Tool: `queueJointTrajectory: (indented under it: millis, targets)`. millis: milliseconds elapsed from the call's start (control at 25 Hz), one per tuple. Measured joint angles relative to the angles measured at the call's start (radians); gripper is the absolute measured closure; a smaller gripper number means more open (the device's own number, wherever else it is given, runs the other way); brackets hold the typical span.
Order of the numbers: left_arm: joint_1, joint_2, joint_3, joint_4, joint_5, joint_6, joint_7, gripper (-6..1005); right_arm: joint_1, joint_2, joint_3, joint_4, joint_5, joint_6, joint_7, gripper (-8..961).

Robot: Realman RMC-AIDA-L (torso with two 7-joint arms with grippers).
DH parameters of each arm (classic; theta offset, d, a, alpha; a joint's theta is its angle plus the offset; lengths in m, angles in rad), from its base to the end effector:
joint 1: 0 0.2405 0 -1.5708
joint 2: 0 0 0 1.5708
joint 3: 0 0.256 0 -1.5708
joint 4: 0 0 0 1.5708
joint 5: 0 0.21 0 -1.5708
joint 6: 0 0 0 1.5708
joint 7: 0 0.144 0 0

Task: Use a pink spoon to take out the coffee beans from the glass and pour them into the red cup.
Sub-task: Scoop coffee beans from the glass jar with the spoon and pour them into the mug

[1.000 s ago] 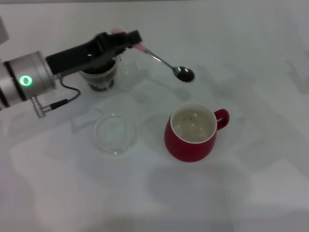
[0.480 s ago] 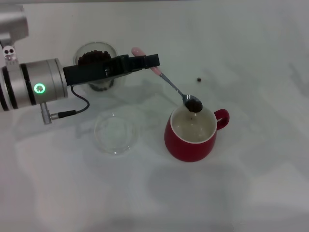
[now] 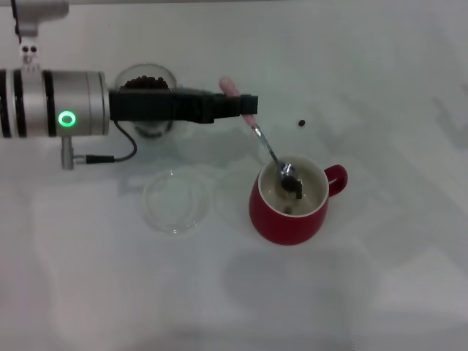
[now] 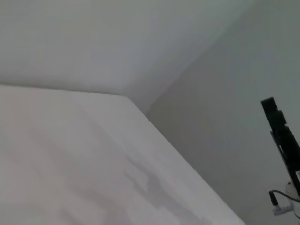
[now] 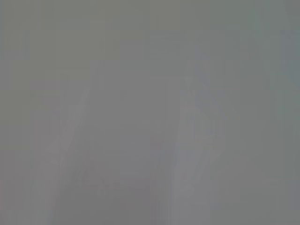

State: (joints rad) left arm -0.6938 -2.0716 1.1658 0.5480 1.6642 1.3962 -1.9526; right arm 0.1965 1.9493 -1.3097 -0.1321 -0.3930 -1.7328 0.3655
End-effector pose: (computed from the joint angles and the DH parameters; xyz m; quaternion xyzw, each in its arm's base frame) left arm -0.1799 0.3549 -0.0575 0.8839 0.3988 0.2426 0.0300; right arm 0.3498 0.2364 0.0721 -0.7119 0.0725 0.4026 0.5708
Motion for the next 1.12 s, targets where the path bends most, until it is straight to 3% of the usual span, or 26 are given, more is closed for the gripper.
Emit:
queueJointTrajectory:
  millis: [440,720,1000,1120]
  targets:
    - [-0.029,-0.003,0.078,0.218,0.122,-0.013,-0.126,871,-0.02,0.005,0.0,0.003,-0.02,0.009,0.002,336]
    - [-0.018,-0.004,0.088,0.316,0.125,-0.009,-0.184,868,-0.023,-0.002,0.0,0.002,-0.021,0.004,0.002,336]
    - [0.091,-0.003,0.081,0.448,0.083,-0.006,-0.224,865,-0.025,-0.025,0.005,0.002,-0.021,0.002,0.003,336]
    - [0.179,-0.002,0.072,0.462,0.04,-0.011,-0.203,864,-0.029,-0.033,0.009,0.001,-0.014,0.002,0.004,336]
